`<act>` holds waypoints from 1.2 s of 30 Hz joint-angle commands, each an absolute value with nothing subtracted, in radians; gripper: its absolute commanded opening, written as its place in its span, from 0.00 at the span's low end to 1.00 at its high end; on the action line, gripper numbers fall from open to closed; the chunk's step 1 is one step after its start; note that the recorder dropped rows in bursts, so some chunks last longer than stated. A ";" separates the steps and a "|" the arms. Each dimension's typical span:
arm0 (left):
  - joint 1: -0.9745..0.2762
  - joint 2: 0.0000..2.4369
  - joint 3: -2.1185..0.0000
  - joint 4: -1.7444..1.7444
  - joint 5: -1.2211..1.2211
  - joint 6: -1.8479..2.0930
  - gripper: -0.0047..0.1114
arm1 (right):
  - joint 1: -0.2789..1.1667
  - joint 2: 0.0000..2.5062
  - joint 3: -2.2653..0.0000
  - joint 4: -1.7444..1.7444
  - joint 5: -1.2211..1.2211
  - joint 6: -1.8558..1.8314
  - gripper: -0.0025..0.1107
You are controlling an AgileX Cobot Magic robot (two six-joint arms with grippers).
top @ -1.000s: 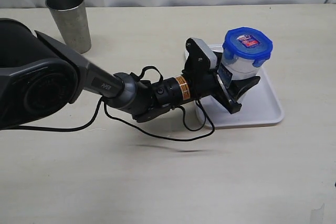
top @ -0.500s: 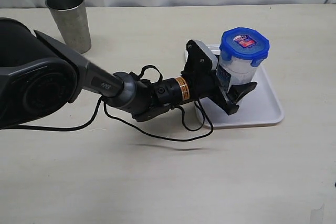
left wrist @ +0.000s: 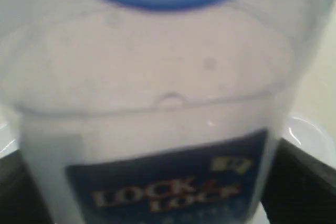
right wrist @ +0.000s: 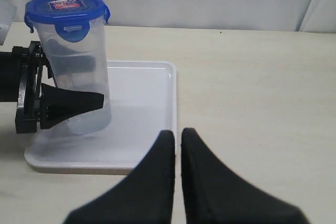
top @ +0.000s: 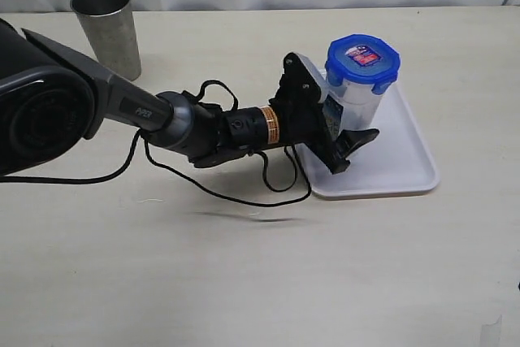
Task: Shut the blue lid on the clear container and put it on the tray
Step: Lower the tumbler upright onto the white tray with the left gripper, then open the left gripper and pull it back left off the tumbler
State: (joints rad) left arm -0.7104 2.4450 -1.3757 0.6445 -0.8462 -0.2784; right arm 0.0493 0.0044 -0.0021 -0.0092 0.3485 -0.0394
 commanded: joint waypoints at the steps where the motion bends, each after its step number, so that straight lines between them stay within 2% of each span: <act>1: -0.707 2.437 -1.375 0.676 -0.843 -0.303 0.74 | 0.045 0.000 0.000 -0.012 0.346 -0.039 0.06; 31: -0.606 2.432 -1.369 0.875 -0.843 -0.349 0.74 | 0.045 0.000 0.000 -0.012 0.346 -0.039 0.06; 36: -0.603 2.390 -1.369 0.951 -0.768 -0.395 0.74 | 0.045 0.000 0.000 -0.012 0.346 -0.039 0.06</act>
State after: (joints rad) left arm -0.6049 2.4250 -1.3739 0.9142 -0.7958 -0.3620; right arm 0.0493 0.0044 -0.0021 -0.0092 0.3485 -0.0394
